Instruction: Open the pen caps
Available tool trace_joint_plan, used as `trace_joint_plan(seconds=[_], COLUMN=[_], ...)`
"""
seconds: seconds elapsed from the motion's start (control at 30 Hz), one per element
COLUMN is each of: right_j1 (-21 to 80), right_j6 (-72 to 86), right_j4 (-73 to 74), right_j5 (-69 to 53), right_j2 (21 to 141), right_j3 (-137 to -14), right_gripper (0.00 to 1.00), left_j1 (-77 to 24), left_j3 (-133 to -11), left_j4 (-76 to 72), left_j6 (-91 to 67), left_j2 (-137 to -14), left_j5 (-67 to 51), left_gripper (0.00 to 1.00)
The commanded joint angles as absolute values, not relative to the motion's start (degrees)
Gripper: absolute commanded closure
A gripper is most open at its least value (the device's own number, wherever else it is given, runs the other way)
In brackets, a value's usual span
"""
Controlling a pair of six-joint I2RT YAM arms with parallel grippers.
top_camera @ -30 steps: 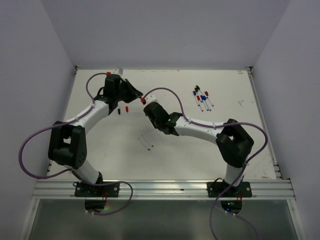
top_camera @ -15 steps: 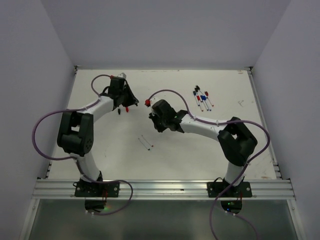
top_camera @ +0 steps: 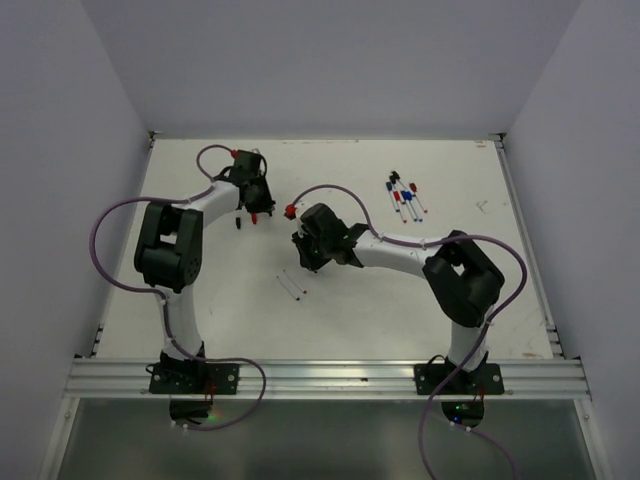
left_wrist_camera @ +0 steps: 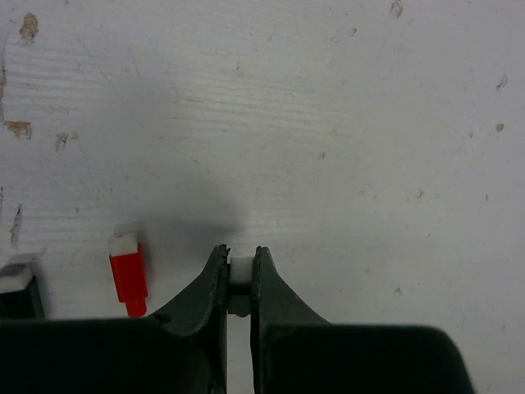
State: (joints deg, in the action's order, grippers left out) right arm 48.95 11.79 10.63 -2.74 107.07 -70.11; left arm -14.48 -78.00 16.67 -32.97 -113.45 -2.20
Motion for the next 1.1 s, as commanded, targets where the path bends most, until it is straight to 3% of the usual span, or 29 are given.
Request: trace_joint_plan(seconds=[0.0, 0.63, 0.73, 0.83, 1.07], right_j1=[49.1, 50.3, 50.6, 51.1, 51.3], right_j6=[13.0, 15.1, 14.7, 14.0, 14.3], right_j4=[7.7, 3.6, 3.5, 3.7, 3.9], right_j5=[-4.3, -4.3, -4.5, -4.6, -3.1], right_j2=[107.8, 111.1, 112.1, 112.7, 111.6], right_j3=[-70.2, -67.6, -67.9, -68.3, -67.5], right_gripper=[1.0, 1.0, 1.0, 0.99, 0.87], left_j1=[-14.9, -15.2, -15.1, -15.1, -15.2], left_j3=[-82.3, -80.2, -79.5, -78.6, -77.7], left_j4=[21.0, 25.0, 24.8, 24.2, 22.9], left_j6=[-29.7, -27.3, -27.2, -27.9, -27.9], left_j2=[-116.0, -118.1, -117.8, -117.0, -116.0], left_j5=[1.6, 10.2, 10.8, 11.2, 10.7], left_gripper=[1.0, 0.99, 0.95, 0.83, 0.7])
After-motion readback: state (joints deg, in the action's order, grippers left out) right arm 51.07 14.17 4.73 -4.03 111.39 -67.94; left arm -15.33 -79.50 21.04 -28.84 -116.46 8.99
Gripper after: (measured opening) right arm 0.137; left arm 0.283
